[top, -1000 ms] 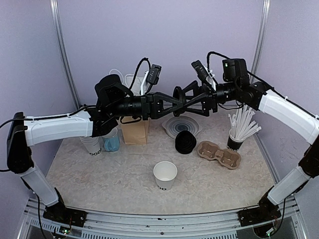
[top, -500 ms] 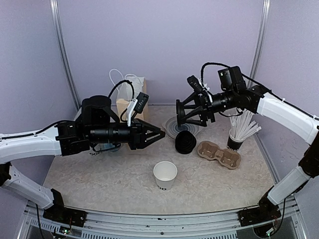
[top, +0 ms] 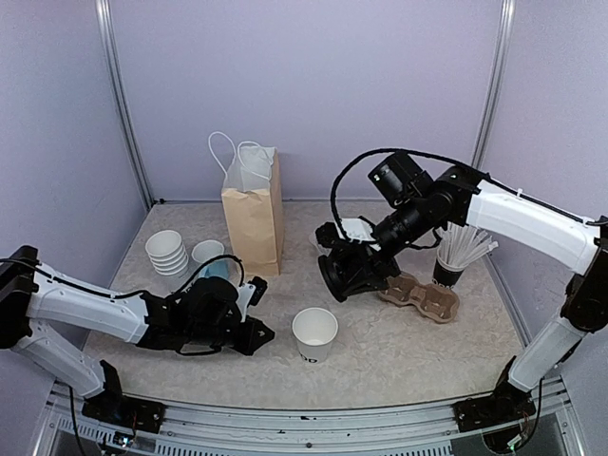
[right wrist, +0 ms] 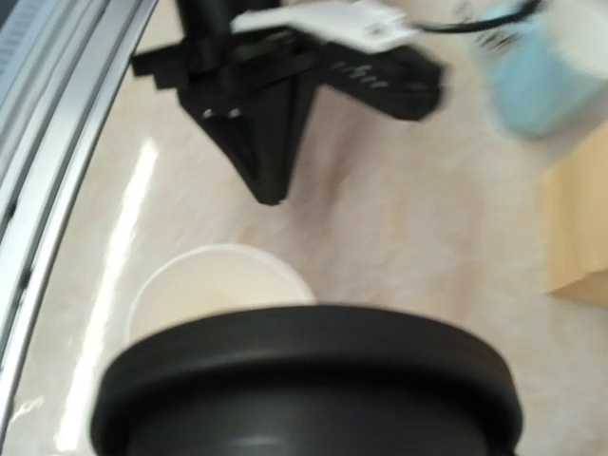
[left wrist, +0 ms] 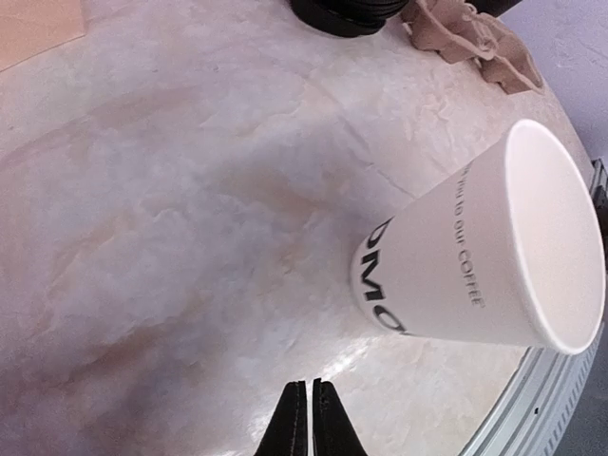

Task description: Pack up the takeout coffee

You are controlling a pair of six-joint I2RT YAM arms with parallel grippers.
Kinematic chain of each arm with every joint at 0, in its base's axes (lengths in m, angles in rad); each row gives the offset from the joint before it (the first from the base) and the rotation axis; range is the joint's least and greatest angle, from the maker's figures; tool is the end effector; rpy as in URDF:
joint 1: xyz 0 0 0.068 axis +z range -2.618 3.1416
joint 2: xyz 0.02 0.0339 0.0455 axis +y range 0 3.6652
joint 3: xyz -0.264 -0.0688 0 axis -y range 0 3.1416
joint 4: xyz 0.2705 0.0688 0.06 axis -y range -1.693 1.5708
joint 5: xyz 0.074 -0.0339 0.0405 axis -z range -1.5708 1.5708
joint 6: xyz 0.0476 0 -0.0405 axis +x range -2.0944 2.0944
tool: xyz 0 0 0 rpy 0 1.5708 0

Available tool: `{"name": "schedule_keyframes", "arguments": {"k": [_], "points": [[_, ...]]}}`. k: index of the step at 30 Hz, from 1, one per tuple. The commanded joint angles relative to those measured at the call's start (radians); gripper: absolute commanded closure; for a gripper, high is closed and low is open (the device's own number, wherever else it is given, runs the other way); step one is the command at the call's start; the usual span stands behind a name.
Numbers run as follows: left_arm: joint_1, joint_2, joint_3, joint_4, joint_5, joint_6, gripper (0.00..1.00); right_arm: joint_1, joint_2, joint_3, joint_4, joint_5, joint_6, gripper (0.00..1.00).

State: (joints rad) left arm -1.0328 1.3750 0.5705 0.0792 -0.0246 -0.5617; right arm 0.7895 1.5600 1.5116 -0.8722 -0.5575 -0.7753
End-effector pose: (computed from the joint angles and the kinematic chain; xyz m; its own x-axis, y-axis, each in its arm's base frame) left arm 0.1498 -0.2488 0.1385 -0.7399 0.2009 -0.6420 0.5375 0.7503 -0.3848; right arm 0.2353 0.2730 0.3333 0.1792 -0.6627 -0.7271 -0.9837 -0.1312 -0.1229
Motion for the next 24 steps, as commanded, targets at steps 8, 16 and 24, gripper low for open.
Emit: {"name": "schedule_keyframes", "arguments": {"k": [8, 16, 24], "points": [[-0.025, 0.216, 0.053, 0.347, 0.174, -0.037, 0.95, 0.137, 0.12, 0.036, -0.118, 0.196, -0.039, 0.26], [-0.02, 0.288, 0.066, 0.376, 0.179, -0.051, 0.88, 0.186, 0.17, 0.058, -0.162, 0.266, -0.04, 0.28], [-0.009, 0.263, 0.042, 0.367, 0.164, -0.06, 0.84, 0.215, 0.22, 0.107, -0.201, 0.29, -0.042, 0.28]]}}
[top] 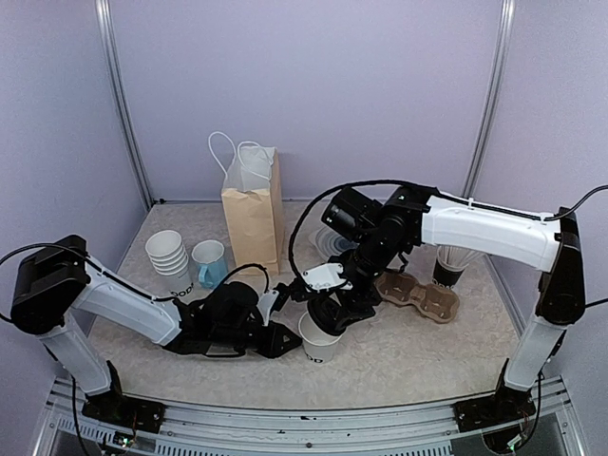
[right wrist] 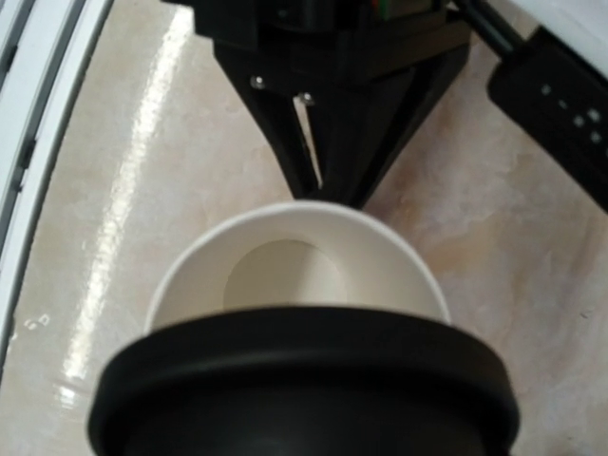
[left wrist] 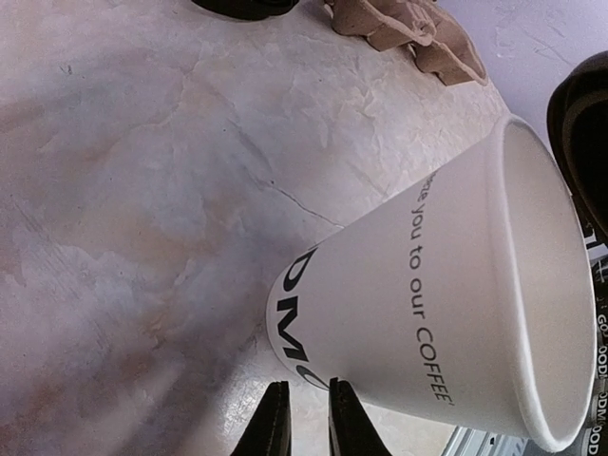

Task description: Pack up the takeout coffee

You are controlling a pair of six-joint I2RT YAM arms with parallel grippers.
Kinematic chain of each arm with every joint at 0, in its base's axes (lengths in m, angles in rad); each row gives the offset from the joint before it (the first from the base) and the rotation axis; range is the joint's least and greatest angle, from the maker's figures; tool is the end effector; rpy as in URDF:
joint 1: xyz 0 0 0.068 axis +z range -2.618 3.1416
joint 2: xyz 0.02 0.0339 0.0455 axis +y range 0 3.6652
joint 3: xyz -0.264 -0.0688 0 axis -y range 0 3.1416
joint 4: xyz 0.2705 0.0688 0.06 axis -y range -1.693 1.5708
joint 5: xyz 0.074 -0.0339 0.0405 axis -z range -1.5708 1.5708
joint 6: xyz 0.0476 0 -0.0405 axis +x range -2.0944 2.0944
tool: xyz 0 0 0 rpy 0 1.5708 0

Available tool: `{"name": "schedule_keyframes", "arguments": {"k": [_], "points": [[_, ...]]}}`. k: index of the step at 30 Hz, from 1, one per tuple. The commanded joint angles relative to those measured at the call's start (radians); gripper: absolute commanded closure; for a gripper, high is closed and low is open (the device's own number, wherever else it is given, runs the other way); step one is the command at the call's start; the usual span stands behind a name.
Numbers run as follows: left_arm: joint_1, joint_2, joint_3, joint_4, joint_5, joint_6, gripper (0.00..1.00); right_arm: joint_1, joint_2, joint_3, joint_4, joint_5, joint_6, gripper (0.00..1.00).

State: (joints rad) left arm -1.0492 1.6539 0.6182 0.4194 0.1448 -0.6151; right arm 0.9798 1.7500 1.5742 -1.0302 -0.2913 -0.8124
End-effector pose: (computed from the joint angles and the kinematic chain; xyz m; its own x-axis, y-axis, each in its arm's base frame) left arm 0.1586 -0.2898 0.1045 -0.7641 0.1837 -0.6183 0.5824 0.6085 -0.5390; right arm 0.2040 0.3286 0.2733 0.2609 -0.8592 -0.4401 -0.9642 -0.2546 -0.0745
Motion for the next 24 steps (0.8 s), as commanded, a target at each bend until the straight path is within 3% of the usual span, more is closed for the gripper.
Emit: {"name": "schedule_keyframes", "arguments": {"k": [1, 12, 24], "points": [[0.008, -0.018, -0.006, 0.027, -0.006, -0.006, 0.84, 0.027, 0.037, 0.049, -0.045, 0.029, -0.005, 0.28], [0.008, -0.01, -0.018, 0.05, 0.002, -0.012, 0.84, 0.045, 0.086, 0.093, -0.088, 0.061, -0.001, 0.3], [0.014, -0.011, -0.027, 0.048, 0.007, -0.015, 0.84, 0.045, 0.013, 0.087, -0.096, 0.075, -0.012, 0.31]]}}
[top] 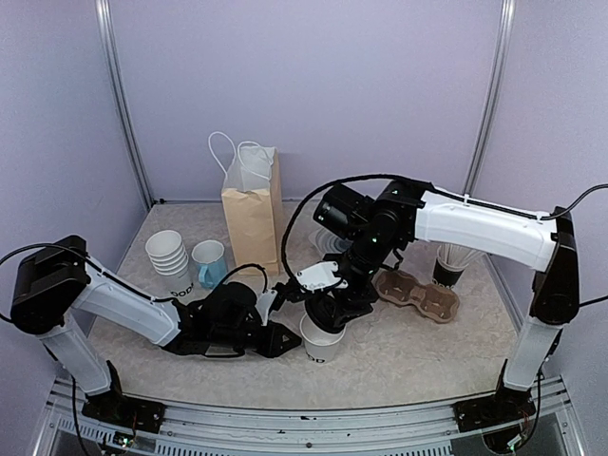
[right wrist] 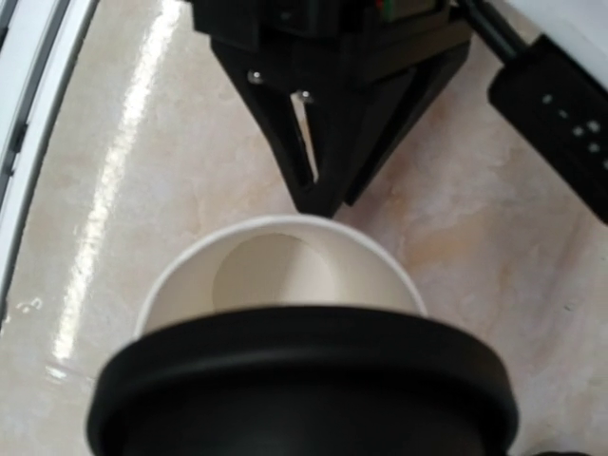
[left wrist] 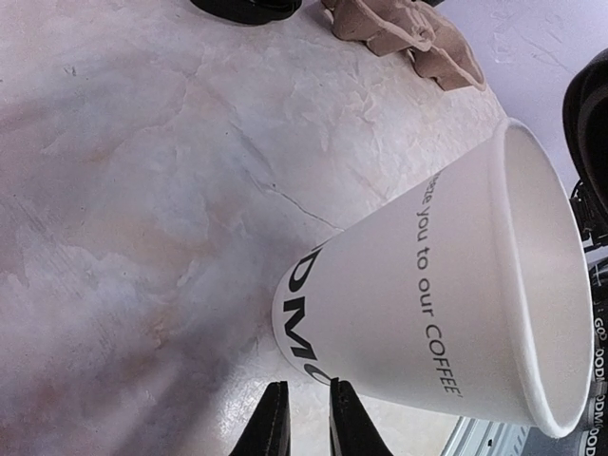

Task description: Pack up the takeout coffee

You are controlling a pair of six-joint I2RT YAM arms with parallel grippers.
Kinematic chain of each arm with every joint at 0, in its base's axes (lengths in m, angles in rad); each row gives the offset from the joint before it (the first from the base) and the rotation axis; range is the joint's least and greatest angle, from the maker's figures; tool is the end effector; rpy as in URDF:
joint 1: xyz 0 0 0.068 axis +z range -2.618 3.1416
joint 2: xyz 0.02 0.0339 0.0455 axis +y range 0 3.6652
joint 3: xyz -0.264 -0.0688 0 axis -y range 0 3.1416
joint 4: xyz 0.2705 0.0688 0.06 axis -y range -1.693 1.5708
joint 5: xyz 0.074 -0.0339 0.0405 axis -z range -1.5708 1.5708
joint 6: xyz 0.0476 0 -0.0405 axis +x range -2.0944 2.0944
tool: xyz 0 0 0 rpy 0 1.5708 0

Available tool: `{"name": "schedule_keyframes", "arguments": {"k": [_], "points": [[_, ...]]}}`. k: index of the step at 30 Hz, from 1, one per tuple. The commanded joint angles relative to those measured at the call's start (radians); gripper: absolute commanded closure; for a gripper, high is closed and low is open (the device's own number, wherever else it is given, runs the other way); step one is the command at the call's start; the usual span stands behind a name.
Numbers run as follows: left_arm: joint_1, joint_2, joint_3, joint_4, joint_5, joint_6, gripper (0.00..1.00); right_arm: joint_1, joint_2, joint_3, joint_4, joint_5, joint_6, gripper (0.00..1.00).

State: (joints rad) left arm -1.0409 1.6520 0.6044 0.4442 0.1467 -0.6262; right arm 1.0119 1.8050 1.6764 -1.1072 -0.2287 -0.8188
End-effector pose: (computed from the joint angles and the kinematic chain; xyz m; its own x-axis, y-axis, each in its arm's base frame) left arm 0.1599 -0.2867 0.1036 -0.7683 0.1645 -0.6186 0.5728 0.6079 -0.5498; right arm 0.2013 0.3421 0.2814 0.2899 -0.8780 -0.3809 -0.9568 -0.2752 -0.0938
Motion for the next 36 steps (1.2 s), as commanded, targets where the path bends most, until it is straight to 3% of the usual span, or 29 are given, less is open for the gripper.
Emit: {"name": "schedule_keyframes", "arguments": {"k": [1, 36], "points": [[0.006, -0.009, -0.014, 0.024, 0.005, -0.004, 0.84, 0.013, -0.038, -0.02, -0.022, 0.019, -0.006, 0.31], [0.011, 0.056, 0.025, 0.062, 0.048, -0.003, 0.84, 0.051, 0.052, 0.022, -0.049, 0.064, -0.011, 0.28]]}}
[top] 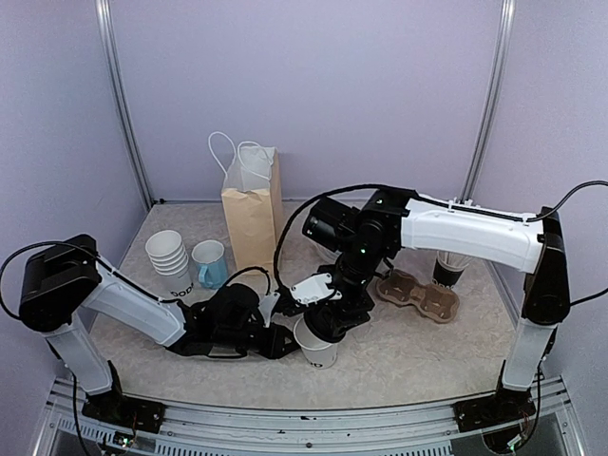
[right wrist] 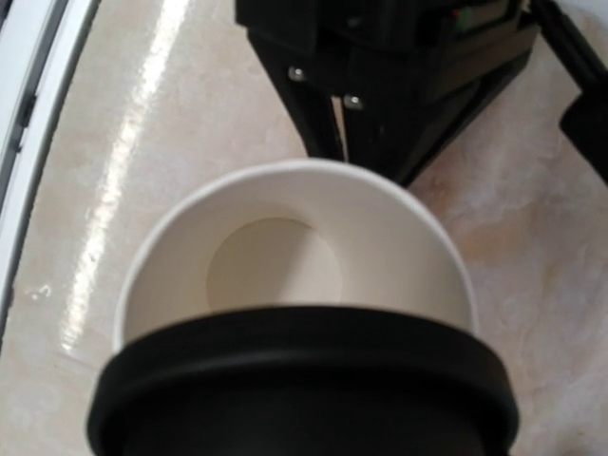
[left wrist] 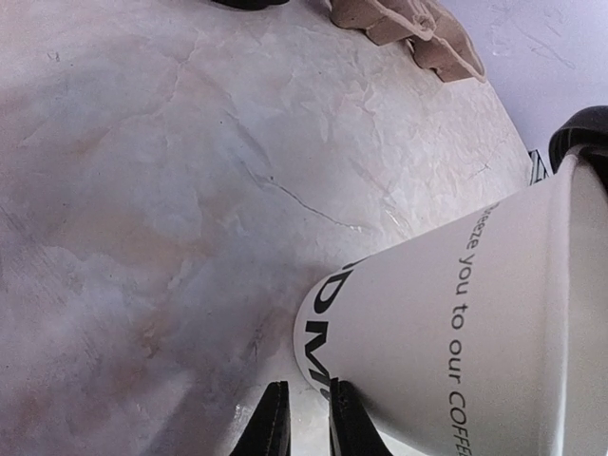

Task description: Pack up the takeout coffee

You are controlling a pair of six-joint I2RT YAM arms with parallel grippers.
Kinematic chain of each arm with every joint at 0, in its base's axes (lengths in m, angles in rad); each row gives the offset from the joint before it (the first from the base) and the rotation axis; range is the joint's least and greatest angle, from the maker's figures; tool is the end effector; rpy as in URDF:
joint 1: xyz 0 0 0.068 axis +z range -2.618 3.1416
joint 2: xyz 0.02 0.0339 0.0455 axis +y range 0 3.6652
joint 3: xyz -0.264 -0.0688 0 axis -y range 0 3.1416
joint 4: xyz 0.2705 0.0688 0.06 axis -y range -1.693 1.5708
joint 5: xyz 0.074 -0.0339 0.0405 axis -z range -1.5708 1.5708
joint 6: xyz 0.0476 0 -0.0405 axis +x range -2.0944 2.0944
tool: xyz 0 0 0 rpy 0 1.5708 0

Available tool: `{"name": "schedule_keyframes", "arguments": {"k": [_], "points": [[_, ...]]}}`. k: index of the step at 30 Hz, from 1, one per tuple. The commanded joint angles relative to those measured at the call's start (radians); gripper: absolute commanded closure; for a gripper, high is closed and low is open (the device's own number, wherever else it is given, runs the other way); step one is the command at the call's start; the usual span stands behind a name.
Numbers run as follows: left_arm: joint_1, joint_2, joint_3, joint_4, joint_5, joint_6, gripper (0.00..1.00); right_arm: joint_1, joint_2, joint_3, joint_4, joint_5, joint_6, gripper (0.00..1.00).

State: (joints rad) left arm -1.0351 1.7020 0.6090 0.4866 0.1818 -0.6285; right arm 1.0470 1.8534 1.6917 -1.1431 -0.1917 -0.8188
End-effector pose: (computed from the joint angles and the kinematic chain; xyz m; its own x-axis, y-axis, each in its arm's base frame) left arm 0.1618 -0.2894 0.0938 -0.7771 0.1764 -0.6041 0.5744 0.5909 -0.5665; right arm 0.1932 0.3526 0.2662 0.3095 -0.8976 -0.3138 -0.9502 -0.3044 -0.0664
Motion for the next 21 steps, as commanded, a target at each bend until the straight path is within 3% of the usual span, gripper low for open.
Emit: {"name": "schedule_keyframes", "arguments": {"k": [1, 10, 21], "points": [[0.008, 0.0, 0.019, 0.015, 0.012, 0.0, 0.84, 0.016, -0.004, -0.001, -0.015, 0.031, -0.016, 0.28], [0.008, -0.061, -0.017, -0.068, -0.01, -0.001, 0.84, 0.016, -0.072, -0.091, -0.053, 0.03, -0.102, 0.29], [-0.021, -0.089, -0.058, -0.06, 0.0, -0.024, 0.84, 0.026, 0.003, 0.046, -0.172, 0.056, -0.155, 0.32]]}}
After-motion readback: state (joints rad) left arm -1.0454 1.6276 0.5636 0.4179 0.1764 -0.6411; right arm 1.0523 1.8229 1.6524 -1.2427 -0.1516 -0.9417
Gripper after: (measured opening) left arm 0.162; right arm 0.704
